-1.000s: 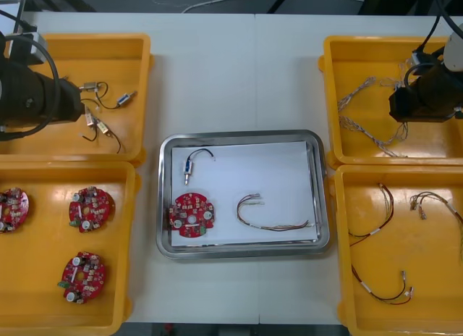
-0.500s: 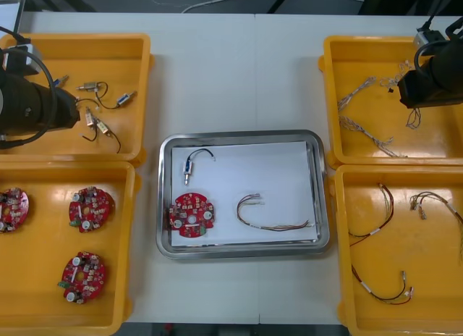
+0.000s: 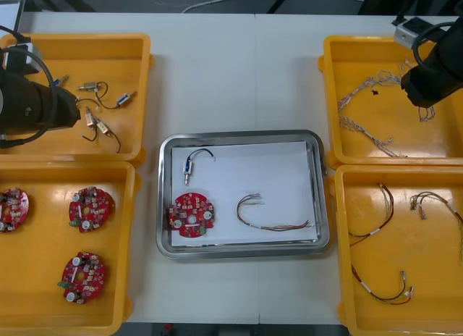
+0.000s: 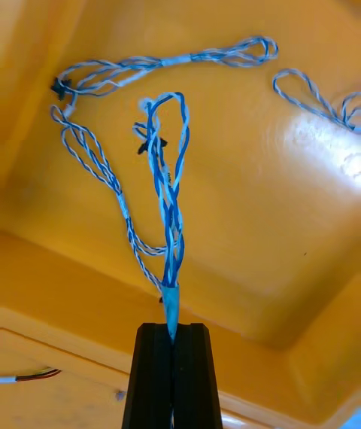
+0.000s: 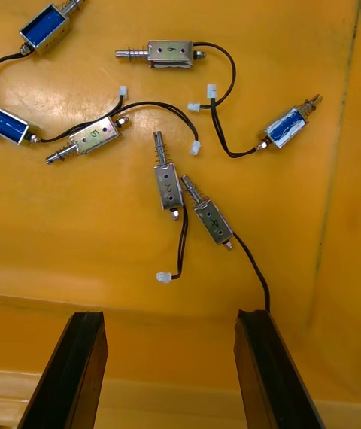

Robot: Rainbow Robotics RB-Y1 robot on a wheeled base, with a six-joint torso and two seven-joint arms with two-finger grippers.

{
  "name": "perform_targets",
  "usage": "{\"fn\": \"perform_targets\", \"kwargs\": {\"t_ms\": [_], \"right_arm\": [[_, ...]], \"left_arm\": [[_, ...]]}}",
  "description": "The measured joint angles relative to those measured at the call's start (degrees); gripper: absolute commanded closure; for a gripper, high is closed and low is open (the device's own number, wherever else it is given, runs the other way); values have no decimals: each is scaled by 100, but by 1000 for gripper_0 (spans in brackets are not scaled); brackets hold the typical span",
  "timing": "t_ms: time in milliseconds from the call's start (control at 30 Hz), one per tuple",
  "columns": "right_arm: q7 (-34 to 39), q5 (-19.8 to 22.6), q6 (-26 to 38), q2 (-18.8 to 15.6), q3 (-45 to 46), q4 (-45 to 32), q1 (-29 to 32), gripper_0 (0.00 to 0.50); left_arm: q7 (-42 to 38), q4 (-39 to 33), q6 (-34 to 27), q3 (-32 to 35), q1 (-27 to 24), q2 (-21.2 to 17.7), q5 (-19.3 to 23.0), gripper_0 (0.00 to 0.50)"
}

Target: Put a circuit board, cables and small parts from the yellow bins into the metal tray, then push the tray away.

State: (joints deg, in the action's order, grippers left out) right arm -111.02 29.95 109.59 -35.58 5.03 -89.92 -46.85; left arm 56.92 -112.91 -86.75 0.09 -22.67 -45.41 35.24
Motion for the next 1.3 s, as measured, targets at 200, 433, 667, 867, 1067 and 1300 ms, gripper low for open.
{"fn": "perform_targets", "kwargs": {"t_ms": [200, 433, 667, 867, 1067, 1300], "right_arm": [[-646, 115, 4, 43, -1, -564, 1, 500], [-1185, 147, 21, 272, -282, -1029, 3, 500], [-1273, 126, 22, 505, -1236, -1444, 3, 500], [-1272, -26, 22, 777, -2104, -1564, 4, 500], [-1272, -95, -41, 1064, -2770, -1545, 9, 500], [-1275, -81, -638, 1303, -3043, -1246, 123, 500]], "left_arm": [[2, 0, 22, 0, 0, 0, 1, 0], [6, 1, 42, 0, 0, 0, 3, 0], [35, 6, 74, 0, 1, 0, 3, 0], [200, 18, 149, 0, 1, 0, 3, 0], [202, 41, 218, 0, 1, 0, -2, 0], [787, 168, 246, 0, 1, 0, -4, 0]]}}
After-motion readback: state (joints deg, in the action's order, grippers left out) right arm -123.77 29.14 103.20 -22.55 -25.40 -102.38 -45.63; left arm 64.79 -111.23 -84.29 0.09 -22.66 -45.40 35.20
